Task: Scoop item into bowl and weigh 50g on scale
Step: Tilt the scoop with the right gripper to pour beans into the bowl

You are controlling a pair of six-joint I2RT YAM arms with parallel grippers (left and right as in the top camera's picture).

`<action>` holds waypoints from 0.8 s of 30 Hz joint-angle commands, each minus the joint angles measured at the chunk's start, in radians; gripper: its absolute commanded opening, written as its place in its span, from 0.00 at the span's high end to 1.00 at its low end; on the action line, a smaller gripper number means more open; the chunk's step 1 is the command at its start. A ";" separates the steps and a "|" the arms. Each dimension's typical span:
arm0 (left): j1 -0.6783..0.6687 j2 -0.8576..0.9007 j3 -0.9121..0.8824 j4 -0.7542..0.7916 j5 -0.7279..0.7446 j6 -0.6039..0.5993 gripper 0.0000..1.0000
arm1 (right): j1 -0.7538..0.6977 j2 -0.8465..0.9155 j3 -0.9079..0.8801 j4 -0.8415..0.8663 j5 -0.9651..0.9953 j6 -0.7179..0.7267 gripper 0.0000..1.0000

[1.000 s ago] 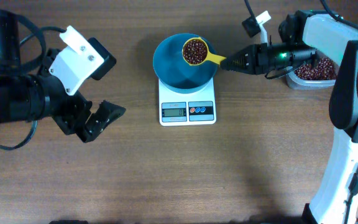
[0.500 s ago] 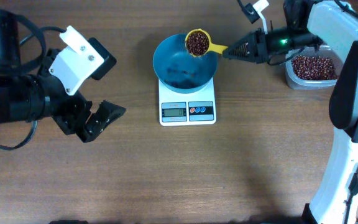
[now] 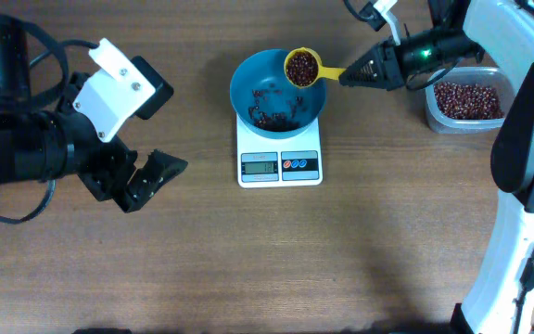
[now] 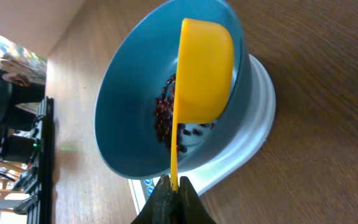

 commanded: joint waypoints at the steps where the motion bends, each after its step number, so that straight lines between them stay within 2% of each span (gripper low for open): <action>1: -0.002 0.000 0.009 -0.002 0.021 0.019 0.01 | 0.015 -0.076 0.026 0.000 0.047 -0.005 0.96; 15: -0.002 0.000 0.009 -0.002 0.021 0.019 0.01 | 0.103 -0.163 0.026 0.000 0.155 0.000 0.96; 20: -0.002 0.000 0.009 -0.002 0.021 0.020 0.01 | 0.154 -0.199 0.026 0.000 0.286 0.008 0.96; 24: -0.002 0.000 0.009 -0.002 0.021 0.020 0.01 | 0.167 -0.212 0.026 0.002 0.307 0.048 0.96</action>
